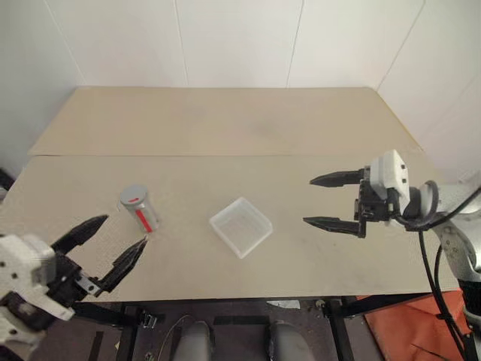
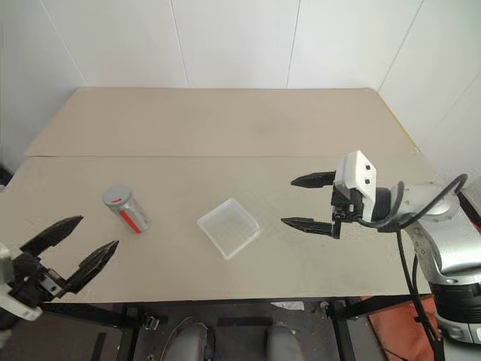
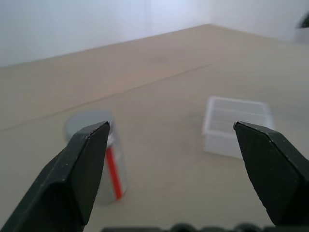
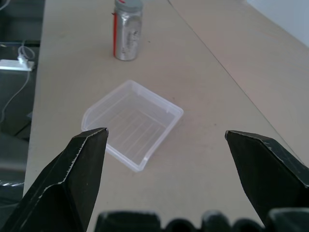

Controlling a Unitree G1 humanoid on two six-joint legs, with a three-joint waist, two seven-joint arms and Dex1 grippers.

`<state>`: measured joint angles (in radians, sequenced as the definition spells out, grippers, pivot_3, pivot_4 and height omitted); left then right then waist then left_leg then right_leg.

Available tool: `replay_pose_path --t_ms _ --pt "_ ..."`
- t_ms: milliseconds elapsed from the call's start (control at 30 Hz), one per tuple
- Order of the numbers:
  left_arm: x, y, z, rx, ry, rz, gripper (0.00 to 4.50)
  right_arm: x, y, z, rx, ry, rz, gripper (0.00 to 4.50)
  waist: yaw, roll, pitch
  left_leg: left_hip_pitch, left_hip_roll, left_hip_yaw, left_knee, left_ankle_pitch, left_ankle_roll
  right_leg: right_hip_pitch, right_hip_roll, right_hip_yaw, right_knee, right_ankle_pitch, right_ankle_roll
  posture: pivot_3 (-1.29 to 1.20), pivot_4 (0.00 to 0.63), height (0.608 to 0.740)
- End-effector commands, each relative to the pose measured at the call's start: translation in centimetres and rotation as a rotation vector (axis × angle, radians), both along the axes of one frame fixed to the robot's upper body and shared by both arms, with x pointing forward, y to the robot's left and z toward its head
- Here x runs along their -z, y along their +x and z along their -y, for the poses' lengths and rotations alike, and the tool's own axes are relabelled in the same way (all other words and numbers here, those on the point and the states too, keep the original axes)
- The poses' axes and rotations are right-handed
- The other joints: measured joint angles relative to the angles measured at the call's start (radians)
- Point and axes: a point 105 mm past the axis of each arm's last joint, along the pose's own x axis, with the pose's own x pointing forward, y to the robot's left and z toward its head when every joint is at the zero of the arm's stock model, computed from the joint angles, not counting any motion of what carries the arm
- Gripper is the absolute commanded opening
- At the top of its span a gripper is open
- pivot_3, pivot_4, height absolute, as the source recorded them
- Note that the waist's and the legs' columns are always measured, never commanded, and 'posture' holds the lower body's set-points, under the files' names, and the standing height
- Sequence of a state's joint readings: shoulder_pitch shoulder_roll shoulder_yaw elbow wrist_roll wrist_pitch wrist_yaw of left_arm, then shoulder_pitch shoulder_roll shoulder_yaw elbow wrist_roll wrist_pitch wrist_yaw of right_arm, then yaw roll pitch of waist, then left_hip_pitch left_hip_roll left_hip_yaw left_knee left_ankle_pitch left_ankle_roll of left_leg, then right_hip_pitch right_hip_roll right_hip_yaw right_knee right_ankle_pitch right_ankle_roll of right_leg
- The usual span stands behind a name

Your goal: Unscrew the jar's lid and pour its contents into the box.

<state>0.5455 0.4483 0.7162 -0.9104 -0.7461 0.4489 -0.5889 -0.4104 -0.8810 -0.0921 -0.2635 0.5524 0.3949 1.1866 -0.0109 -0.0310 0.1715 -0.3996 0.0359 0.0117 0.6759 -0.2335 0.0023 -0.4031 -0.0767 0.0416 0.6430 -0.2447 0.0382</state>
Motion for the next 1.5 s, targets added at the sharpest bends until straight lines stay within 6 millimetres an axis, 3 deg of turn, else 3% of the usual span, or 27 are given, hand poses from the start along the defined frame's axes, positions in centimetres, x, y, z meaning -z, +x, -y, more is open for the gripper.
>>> replay_pose_path --t_ms 33,233,400,567,700,1500 --pt "0.0 0.7 0.4 -0.16 0.007 0.07 4.45 -1.0 0.1 -0.1 -0.026 -0.03 0.073 4.5 0.004 0.0 0.0 0.0 0.0 0.0 0.0 0.0 0.0 0.0 0.0 0.0 0.0 0.0 0.0 0.0 0.15 0.74" --pt "2.4 2.4 -0.1 -0.429 -0.022 0.102 4.45 -1.6 -0.1 -0.2 -0.061 -0.04 0.087 4.5 0.002 -0.001 -0.001 0.0 -0.001 0.0 0.0 0.0 0.0 0.001 0.0 0.0 -0.001 0.0 0.0 0.0 0.15 0.74" --pt "4.2 4.1 0.9 -0.478 -0.005 0.102 4.45 -2.1 -0.1 -0.7 -0.09 -0.046 0.096 4.5 -0.001 -0.001 -0.001 0.0 -0.001 0.0 0.0 0.0 0.0 0.001 0.0 0.0 -0.001 0.0 0.0 0.0 0.15 0.74" --pt "5.2 6.1 0.2 -0.563 0.014 0.118 4.45 -1.8 -0.3 -1.2 -0.117 -0.054 0.095 4.5 -0.001 -0.001 -0.001 0.0 -0.001 -0.001 0.0 0.0 0.0 0.001 0.0 0.0 -0.001 0.0 0.0 0.0 0.15 0.74" --pt "5.6 7.2 -0.4 -0.611 0.018 0.13 4.45 -1.9 -0.4 -1.4 -0.13 -0.051 0.1 4.5 -0.001 -0.001 -0.001 -0.001 -0.001 -0.001 0.0 0.0 0.0 0.0 0.0 0.0 -0.001 0.0 0.0 0.0 0.15 0.74" --pt "5.9 11.6 0.9 -0.588 -0.007 0.181 4.45 -2.1 -0.8 -0.9 -0.136 -0.058 0.109 4.5 0.0 -0.001 -0.001 -0.002 -0.001 -0.001 0.0 0.0 0.0 -0.001 0.0 0.0 -0.001 0.001 0.001 0.0 0.15 0.74"
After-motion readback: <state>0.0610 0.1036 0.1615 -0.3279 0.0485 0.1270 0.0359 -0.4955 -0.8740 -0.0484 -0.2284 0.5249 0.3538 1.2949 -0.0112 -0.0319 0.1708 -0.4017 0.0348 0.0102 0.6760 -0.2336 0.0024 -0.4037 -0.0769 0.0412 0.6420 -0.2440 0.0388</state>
